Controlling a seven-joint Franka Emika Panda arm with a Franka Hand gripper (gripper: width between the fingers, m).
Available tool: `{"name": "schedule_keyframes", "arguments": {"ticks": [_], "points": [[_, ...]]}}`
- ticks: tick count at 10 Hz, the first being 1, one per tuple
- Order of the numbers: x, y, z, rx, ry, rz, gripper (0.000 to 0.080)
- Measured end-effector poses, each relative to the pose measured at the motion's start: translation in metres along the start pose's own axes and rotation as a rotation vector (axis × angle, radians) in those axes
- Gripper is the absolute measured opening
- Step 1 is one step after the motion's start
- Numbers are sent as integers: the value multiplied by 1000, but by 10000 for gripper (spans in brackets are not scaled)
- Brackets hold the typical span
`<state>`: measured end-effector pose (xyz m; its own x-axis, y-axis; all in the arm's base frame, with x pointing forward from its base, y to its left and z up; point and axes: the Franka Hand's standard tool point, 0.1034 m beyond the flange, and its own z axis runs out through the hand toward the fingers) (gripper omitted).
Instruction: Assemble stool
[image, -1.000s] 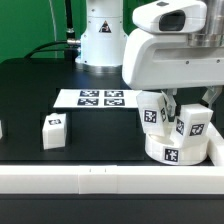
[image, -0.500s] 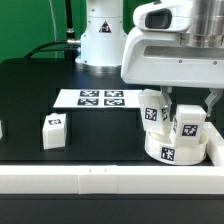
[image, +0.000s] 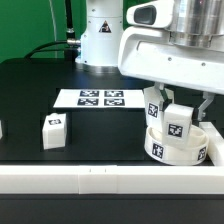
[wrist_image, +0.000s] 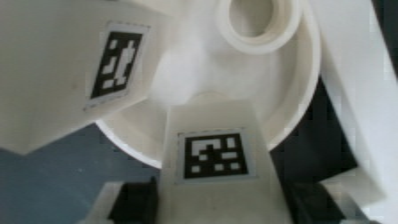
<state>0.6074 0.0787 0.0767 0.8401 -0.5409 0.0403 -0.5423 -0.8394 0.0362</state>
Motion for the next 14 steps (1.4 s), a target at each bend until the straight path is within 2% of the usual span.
{"name": "schedule_keyframes", "arguments": {"ticks": [4,6,8,9,10,11,12,14], "points": [[4,5,-1,-3,2,212,341],[5,9,-1,-17,19,455,342],[7,11,-2,-19,27,574,343],[7,11,-2,-17,27,629,385],[6,10,-2,-16,25,624,385],[6,9,-2,-13,23,613,556],[8,8,-5,-6,22,585,620],[8,11,-16,-9,12,482,644]]}}
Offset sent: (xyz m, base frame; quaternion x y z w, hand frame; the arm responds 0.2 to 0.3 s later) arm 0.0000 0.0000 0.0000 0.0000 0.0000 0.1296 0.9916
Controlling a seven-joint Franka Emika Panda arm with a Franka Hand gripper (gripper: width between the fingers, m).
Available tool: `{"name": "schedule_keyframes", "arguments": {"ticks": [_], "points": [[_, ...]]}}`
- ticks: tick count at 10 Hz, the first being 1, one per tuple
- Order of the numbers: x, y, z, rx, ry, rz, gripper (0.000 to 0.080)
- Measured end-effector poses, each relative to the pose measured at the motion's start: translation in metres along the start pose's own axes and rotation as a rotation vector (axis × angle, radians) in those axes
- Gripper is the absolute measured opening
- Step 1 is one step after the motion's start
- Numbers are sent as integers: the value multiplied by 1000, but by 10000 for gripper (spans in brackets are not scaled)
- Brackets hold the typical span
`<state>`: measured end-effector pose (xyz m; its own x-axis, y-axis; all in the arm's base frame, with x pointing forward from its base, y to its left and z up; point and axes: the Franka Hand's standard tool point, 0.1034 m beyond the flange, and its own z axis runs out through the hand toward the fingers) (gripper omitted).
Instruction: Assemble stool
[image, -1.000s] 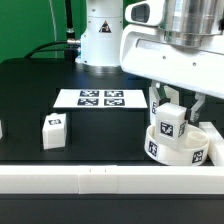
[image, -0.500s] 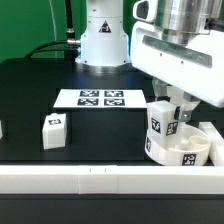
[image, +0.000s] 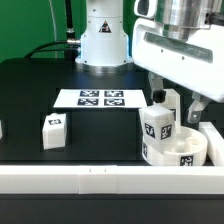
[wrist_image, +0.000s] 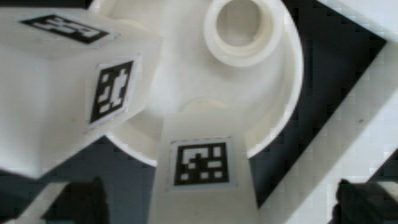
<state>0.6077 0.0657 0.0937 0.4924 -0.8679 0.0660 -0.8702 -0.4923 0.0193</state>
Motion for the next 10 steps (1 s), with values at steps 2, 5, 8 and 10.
{"name": "schedule_keyframes", "arguments": {"ticks": [2,5,8,10], "points": [[12,11,-18,12,-4,-126,648],[44,34,-29,-13,-33,-290,649],[42,32,-29,-12,-32,-251,649],[43,33,-28,-22,-31,-302,649]]}}
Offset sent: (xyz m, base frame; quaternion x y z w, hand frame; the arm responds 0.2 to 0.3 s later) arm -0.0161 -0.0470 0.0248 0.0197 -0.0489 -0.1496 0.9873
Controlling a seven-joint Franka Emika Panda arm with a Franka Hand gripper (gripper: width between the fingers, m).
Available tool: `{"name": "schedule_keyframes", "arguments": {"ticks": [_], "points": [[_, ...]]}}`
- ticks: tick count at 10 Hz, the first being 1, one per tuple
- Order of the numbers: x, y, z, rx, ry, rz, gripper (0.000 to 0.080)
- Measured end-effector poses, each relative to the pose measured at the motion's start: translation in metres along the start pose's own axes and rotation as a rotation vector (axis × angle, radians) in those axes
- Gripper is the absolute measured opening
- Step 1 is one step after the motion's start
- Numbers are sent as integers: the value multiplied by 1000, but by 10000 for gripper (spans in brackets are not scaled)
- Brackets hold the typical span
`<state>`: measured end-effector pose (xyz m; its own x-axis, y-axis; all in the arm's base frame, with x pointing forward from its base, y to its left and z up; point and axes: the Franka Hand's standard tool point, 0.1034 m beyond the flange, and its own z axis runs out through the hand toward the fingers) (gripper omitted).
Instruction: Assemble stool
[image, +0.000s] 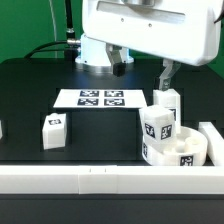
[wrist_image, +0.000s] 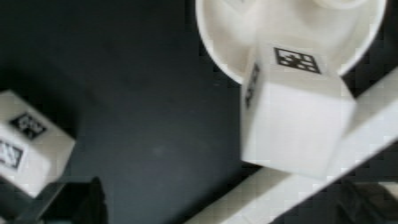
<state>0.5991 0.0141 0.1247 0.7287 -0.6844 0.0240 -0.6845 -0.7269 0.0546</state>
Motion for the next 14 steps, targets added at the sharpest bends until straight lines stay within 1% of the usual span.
{"name": "schedule_keyframes", "arguments": {"ticks": [1,2,3,4,5,6,8,9,10,11,12,13,14], "points": [[-1,10,6,-42,-12,-162,649],[-2,24,15,-63,-28,-270,649],[5,40,22,-62,-31,-335,649],[17,60,26,-62,-27,-346,649],[14,55,25,-60,-27,-308,649],[10,50,25,-60,-27,-329,649],[12,54,27,-61,-27,-337,649],[23,81,38,-46,-17,-466,649],[34,108,47,-59,-29,-438,649],[42,119,52,-66,-34,-449,649],[50,134,59,-74,-44,-467,649],[54,140,62,-77,-47,-463,649],[53,137,62,-76,-46,-467,649]]}}
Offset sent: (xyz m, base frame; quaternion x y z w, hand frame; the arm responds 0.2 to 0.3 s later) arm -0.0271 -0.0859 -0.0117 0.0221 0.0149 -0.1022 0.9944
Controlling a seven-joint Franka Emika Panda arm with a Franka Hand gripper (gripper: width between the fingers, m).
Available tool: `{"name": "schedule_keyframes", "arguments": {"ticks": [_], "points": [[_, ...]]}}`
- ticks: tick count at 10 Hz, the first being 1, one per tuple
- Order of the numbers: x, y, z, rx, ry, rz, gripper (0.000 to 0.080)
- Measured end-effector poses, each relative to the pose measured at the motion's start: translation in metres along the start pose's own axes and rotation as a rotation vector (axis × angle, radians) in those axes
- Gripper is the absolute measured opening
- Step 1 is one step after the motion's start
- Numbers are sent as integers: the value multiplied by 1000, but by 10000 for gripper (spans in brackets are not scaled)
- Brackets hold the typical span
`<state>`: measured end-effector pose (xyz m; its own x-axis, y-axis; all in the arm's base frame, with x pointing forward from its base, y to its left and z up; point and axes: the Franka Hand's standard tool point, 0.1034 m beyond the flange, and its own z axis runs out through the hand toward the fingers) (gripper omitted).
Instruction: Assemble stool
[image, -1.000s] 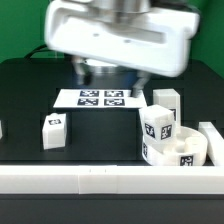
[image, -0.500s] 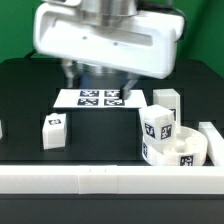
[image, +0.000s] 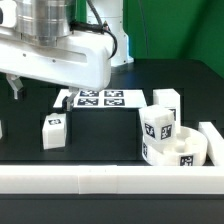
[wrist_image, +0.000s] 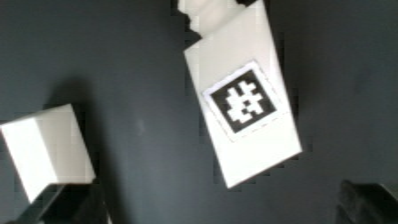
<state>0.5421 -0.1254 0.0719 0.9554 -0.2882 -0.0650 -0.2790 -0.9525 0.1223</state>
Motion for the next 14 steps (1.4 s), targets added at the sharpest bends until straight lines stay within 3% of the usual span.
{"name": "schedule_keyframes", "arguments": {"ticks": [3,5,9,10,12,14], "points": [[0,-4,-2,-3,-16,-113,649],[3,3,-4,2,-166,-195,649],[-7,4,0,-7,-449,-206,649],[-8,1,2,-12,-508,-213,649],[-13,-15,4,10,-631,-250,649],[-6,-18,7,10,-628,-260,649]]}}
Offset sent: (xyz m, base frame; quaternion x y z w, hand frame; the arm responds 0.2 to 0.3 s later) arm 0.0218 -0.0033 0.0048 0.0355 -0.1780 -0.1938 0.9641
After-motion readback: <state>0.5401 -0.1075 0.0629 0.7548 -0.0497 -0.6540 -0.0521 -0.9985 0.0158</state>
